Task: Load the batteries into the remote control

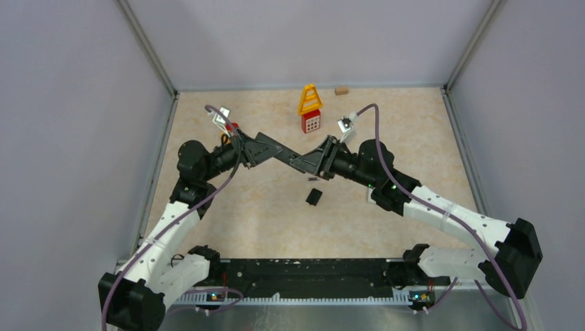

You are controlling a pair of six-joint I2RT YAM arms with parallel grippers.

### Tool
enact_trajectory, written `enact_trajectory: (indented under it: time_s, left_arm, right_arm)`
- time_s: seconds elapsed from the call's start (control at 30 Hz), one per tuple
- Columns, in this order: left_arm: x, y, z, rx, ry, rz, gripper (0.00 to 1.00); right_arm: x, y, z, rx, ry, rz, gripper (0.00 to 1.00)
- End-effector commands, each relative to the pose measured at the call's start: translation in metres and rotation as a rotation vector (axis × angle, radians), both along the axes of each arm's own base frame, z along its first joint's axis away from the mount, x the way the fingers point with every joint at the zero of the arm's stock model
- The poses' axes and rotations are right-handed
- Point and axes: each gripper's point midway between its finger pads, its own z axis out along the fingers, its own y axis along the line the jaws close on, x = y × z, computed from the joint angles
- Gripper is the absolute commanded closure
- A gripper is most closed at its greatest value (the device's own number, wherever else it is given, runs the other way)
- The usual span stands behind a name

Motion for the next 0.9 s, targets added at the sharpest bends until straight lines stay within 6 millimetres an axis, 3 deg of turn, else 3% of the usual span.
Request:
enact_trajectory:
  time_s: [0.0,0.07,0.13,0.27,0.33,0.47,0.57,0.67,0.77,0.87]
  left_arm:
    - [-0.013,0.0,0.029,-0.042,-0.092,-0.021,1.0]
    - [-0.011,0.002,0.026,-0.028,-0.094,-0.004,1.0]
    - [-0.01,0.002,0.022,-0.016,-0.092,0.007,1.0]
    - [-0.004,0.005,0.011,0.015,-0.096,0.047,1.0]
    - [0.003,0.008,0.0,0.061,-0.092,0.087,1.0]
    - [0.023,0.027,-0.039,0.233,-0.039,0.245,1.0]
    - [0.035,0.049,-0.072,0.37,0.025,0.369,1.0]
    - [0.042,0.07,-0.094,0.453,0.08,0.49,1.0]
    - [0.046,0.089,-0.105,0.492,0.116,0.596,1.0]
    - [0.048,0.103,-0.11,0.518,0.128,0.671,1.0]
  right_arm:
    - [-0.005,-0.002,0.029,0.088,-0.073,0.02,0.54]
    - [-0.006,-0.005,0.036,0.108,-0.097,0.018,0.3]
    - [-0.008,-0.01,0.043,0.125,-0.128,0.018,0.14]
    - [-0.005,-0.021,0.049,0.123,-0.176,0.005,0.11]
    - [0.005,-0.032,0.04,0.072,-0.176,-0.038,0.11]
    - [0.035,-0.056,-0.006,-0.189,-0.153,-0.168,0.2]
    - [0.052,-0.066,-0.062,-0.479,-0.178,-0.168,0.37]
    - [0.066,-0.067,-0.125,-0.737,-0.214,-0.063,0.48]
    - [0.077,-0.068,-0.164,-0.88,-0.241,0.003,0.5]
    - [0.094,-0.066,-0.181,-0.971,-0.289,0.019,0.48]
